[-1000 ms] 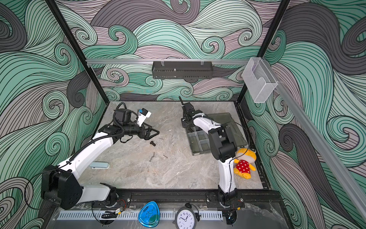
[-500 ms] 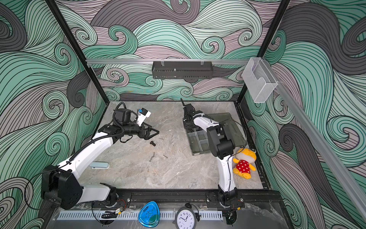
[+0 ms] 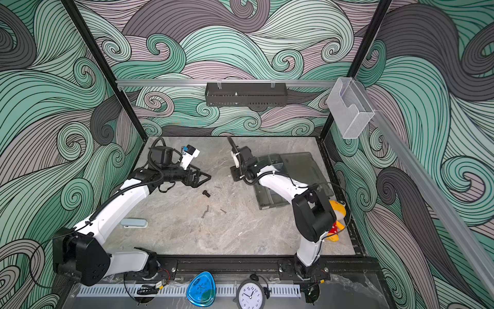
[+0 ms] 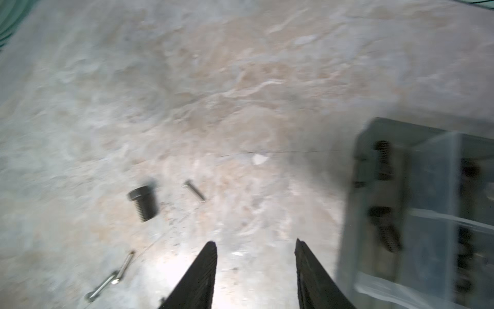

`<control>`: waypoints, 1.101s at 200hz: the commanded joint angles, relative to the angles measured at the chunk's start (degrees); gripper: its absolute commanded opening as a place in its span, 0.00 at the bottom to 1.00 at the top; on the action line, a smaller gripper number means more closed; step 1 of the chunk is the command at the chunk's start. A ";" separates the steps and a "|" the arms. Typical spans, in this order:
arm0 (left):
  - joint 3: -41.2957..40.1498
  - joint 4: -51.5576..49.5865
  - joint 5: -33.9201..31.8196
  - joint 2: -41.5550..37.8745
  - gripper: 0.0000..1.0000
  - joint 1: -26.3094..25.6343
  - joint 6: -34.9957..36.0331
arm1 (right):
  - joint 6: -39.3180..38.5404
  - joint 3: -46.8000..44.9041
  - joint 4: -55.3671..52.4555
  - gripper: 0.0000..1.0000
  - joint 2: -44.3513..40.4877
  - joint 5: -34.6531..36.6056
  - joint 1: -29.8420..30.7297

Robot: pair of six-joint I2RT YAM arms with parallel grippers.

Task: Sort the screws and nuts into containers
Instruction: Pick up the screw from the center of the table.

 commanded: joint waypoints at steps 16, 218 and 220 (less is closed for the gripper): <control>1.81 -2.37 -6.82 -4.29 0.99 2.63 0.36 | 2.12 -0.45 4.81 0.60 6.17 -6.17 6.98; -21.04 1.69 -8.81 -30.19 0.99 5.41 -13.40 | -1.49 20.58 -8.08 0.36 28.01 2.09 14.67; -21.09 1.74 -8.81 -30.23 0.99 5.52 -13.30 | -1.40 20.77 -8.12 0.34 28.14 2.14 14.67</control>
